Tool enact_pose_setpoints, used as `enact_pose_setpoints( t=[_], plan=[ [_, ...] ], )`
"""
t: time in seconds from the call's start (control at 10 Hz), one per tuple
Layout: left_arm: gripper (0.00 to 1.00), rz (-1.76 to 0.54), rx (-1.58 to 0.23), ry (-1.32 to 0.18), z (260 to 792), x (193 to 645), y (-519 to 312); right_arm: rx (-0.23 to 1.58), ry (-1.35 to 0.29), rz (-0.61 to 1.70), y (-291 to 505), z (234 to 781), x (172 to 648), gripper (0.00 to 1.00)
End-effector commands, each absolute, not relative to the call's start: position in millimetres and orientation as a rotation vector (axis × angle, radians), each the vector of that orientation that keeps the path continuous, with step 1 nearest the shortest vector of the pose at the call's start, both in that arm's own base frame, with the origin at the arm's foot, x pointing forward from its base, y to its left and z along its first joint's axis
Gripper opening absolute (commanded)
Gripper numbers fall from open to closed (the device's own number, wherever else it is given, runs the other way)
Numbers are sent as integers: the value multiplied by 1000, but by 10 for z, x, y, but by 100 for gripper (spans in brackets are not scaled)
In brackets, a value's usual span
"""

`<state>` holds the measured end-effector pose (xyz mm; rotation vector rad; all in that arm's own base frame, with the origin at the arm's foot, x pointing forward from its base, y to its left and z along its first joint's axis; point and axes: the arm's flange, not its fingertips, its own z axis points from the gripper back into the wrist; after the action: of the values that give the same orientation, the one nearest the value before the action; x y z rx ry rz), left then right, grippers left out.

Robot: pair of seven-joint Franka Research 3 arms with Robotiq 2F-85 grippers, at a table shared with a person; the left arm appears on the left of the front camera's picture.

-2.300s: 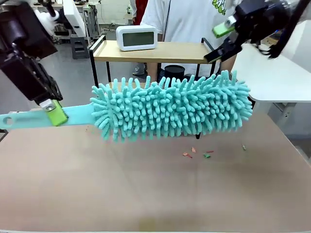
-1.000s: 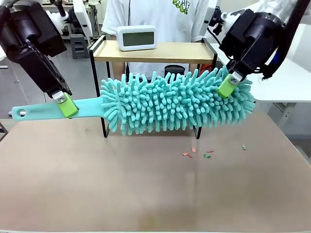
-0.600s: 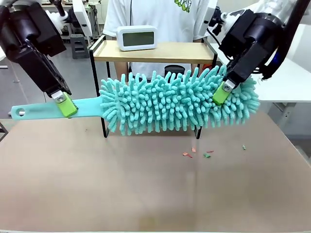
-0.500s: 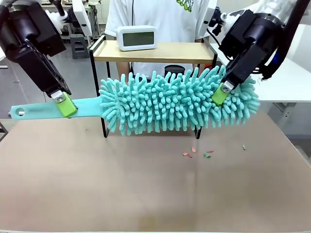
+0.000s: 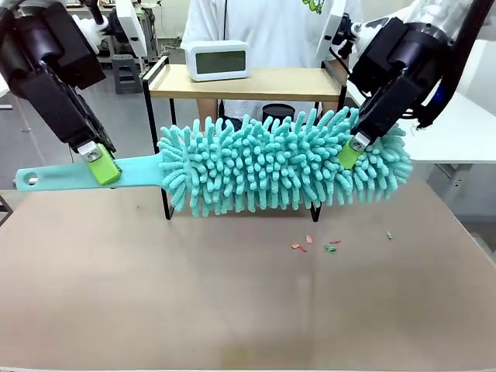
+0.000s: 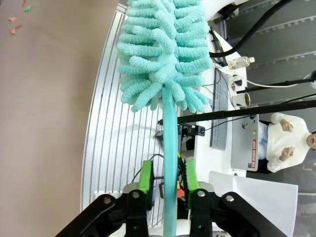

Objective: Clean the shelf.
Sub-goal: Hand the Duster back to the human.

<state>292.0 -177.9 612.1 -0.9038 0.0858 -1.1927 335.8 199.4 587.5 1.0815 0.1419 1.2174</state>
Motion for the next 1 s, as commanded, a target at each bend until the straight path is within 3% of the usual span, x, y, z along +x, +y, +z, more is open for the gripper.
enact_pose_setpoints(
  t=[0.0, 0.1, 0.2, 0.3, 0.4, 0.5, 0.6, 0.7, 0.9],
  plan=[
    [100, -1157, -898, 42, 6149, 2969, -1715, 1078, 141, 1253, 1952, 5857, 3349, 0],
    [100, -1097, -892, 7, 6140, 3016, -1569, 1082, 136, 1245, 1919, 5859, 3357, 0],
    [94, -984, -866, -62, 6129, 3080, -1324, 1088, 124, 1229, 1865, 5869, 3378, 0],
    [100, -832, -884, -156, 6121, 3130, -969, 1104, 110, 1206, 1773, 5891, 3428, 0],
    [100, -623, -871, -316, 6147, 3148, -596, 1121, 91, 1177, 1649, 5935, 3477, 0],
    [100, -374, -1036, -561, 6234, 3077, -82, 1128, 12, 1103, 1354, 6070, 3552, 0],
    [100, -136, -1026, -750, 6222, 3005, 268, 1171, -112, 1001, 950, 6265, 3598, 0],
    [100, 49, -943, -837, 6124, 2988, 464, 1206, -284, 823, 489, 6465, 3576, 0],
    [100, 117, -919, -808, 5855, 3108, 521, 1296, -626, 329, -514, 6628, 3356, 0]
  ],
)
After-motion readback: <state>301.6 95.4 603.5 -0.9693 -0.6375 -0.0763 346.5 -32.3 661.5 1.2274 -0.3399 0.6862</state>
